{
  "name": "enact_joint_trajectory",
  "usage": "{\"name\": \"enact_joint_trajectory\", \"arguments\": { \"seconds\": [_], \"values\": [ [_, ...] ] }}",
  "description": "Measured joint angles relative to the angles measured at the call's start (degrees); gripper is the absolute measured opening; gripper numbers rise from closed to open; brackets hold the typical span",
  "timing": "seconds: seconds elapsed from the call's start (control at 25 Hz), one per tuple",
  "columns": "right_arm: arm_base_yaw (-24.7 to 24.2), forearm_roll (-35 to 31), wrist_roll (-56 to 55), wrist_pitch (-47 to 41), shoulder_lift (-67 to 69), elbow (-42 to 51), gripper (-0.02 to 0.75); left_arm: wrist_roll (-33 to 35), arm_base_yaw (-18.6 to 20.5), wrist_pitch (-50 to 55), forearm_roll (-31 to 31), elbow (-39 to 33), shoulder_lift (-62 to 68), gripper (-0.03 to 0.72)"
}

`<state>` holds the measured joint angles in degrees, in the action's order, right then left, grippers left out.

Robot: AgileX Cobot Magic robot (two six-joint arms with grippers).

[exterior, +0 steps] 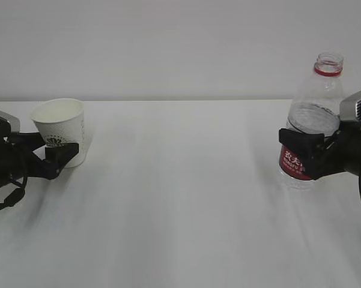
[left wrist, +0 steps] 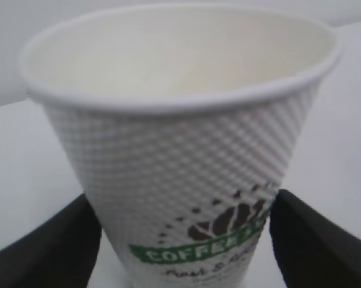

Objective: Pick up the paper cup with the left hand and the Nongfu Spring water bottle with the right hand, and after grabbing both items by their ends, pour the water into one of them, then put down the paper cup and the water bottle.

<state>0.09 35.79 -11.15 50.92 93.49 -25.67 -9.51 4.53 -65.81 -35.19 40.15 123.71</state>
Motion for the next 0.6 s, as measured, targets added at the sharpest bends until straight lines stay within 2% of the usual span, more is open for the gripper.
{"name": "enact_joint_trajectory", "arguments": {
  "seconds": [0.32,0.6],
  "values": [
    [0.0,0.9,-0.9,0.0,0.0,0.0,0.497,0.0,-0.3,0.0,-0.2,0.3,0.0,0.642],
    [0.0,1.8,-1.7,0.0,0.0,0.0,0.497,-1.1,-2.7,0.0,1.2,0.3,0.0,0.68]
  ]
}}
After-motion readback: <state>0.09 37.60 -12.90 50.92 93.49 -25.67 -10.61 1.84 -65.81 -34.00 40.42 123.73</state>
